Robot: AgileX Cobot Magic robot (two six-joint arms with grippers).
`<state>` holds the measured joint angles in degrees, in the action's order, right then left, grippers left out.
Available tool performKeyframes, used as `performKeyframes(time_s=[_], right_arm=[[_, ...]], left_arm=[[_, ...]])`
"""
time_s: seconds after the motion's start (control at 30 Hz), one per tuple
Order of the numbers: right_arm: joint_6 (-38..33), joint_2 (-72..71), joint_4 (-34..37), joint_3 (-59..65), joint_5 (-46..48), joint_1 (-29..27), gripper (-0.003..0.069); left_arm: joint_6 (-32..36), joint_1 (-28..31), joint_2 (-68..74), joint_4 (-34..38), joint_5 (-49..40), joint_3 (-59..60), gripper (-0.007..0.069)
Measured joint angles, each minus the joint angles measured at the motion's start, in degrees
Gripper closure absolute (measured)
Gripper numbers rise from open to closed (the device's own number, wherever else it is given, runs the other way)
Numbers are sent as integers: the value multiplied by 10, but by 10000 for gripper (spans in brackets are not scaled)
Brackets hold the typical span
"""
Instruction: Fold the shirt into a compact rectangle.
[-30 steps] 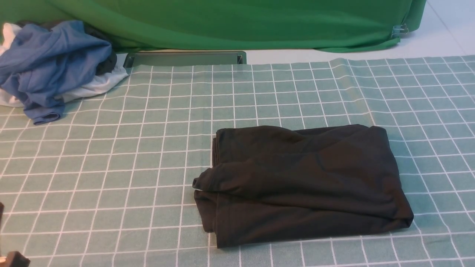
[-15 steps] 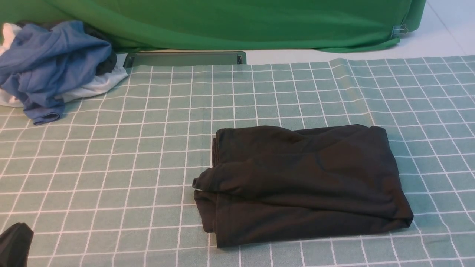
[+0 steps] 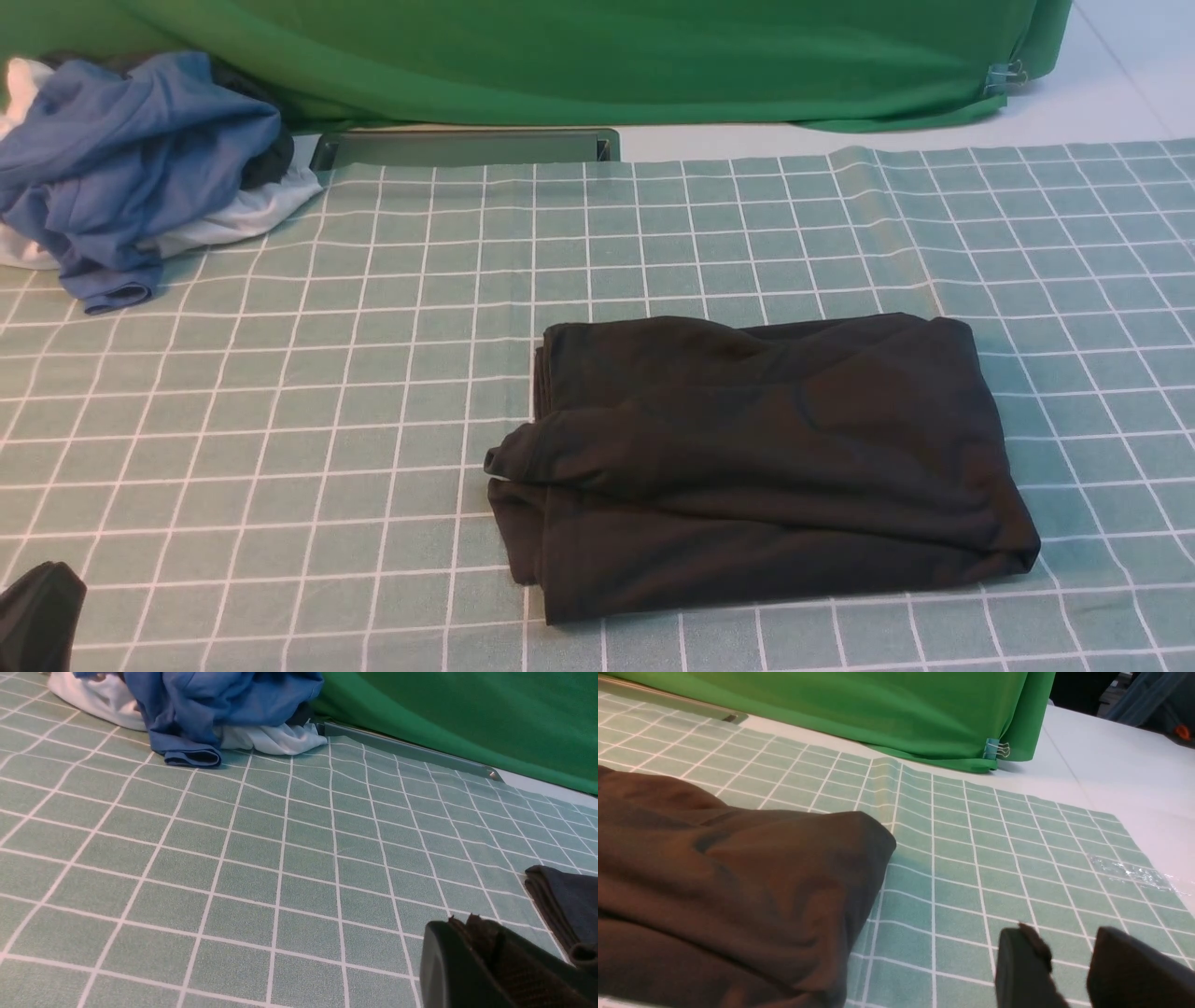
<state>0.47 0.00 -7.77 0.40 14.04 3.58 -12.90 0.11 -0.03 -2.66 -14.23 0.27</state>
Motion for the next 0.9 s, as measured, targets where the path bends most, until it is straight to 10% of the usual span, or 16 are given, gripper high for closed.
performKeyframes(time_s=[0.9], right_arm=[[0, 0, 0, 0, 0, 0, 420]], left_arm=[[9, 0, 0, 0, 0, 0, 607]])
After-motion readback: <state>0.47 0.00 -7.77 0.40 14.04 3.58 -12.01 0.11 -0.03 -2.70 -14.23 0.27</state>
